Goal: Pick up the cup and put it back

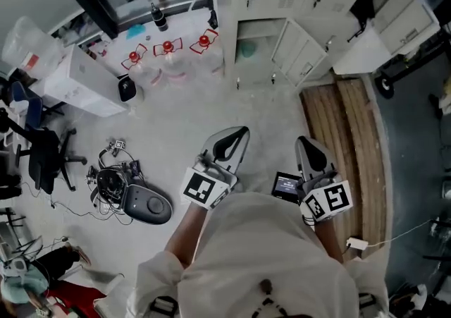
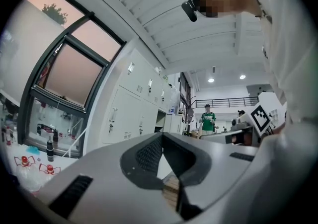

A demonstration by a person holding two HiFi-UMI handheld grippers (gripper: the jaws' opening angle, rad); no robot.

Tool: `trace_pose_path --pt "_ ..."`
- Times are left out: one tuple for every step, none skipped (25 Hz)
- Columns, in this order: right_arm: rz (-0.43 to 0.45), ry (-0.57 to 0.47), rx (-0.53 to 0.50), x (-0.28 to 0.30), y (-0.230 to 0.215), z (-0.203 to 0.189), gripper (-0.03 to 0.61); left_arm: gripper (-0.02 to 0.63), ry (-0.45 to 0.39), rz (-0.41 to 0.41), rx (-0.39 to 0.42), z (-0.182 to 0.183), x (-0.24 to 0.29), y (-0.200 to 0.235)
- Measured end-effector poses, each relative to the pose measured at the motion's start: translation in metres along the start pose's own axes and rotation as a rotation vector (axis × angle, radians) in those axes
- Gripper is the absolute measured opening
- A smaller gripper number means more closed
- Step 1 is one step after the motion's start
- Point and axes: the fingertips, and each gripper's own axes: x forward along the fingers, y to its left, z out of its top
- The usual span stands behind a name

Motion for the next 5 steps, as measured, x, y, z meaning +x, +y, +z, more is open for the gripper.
trace_pose_path --pt "0.005 -0.001 -0.010 -0.004 0.003 -0.001 0.025 0.008 0.005 0.005 0.003 -0.001 -0.004 -0.003" --pt "0.010 -0.006 -0.014 -0.008 0.005 -0.002 0.025 0.008 0.012 0.010 0.003 -0.003 -0.009 -0.007" --pt "0.015 -0.011 -0.013 -0.014 0.008 -0.003 0.025 0.008 0.021 0.015 0.000 -0.007 -0.014 -0.011" --pt "0.019 -0.017 -0.010 -0.021 0.010 -0.004 0.025 0.008 0.031 0.021 -0.005 -0.011 -0.019 -0.016" --pt "0.023 -0.023 -0.006 -0.028 0.012 -0.005 0.025 0.008 0.041 0.027 -0.010 -0.015 -0.024 -0.021"
